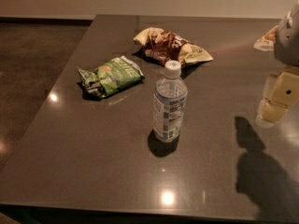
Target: Knock blue plastic bottle over
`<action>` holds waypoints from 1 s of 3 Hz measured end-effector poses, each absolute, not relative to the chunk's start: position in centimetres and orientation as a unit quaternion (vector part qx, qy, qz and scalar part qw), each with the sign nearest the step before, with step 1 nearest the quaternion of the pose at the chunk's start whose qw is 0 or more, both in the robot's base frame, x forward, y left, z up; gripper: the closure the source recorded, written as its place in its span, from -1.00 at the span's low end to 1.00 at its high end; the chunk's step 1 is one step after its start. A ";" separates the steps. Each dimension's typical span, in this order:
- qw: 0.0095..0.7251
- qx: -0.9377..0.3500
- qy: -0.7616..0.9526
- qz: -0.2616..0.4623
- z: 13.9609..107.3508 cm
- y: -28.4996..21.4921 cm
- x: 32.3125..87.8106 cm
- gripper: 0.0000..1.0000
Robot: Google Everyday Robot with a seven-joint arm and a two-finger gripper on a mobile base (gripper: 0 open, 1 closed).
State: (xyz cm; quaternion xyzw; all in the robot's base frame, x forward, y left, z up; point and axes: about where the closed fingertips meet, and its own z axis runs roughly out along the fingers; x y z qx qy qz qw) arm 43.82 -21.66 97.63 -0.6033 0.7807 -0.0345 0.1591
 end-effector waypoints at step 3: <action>0.214 -0.605 0.765 0.054 96.7 -15.9 42.1 -1.00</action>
Offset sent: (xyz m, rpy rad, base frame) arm -0.0179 0.0436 -0.0081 0.1861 0.0575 0.0449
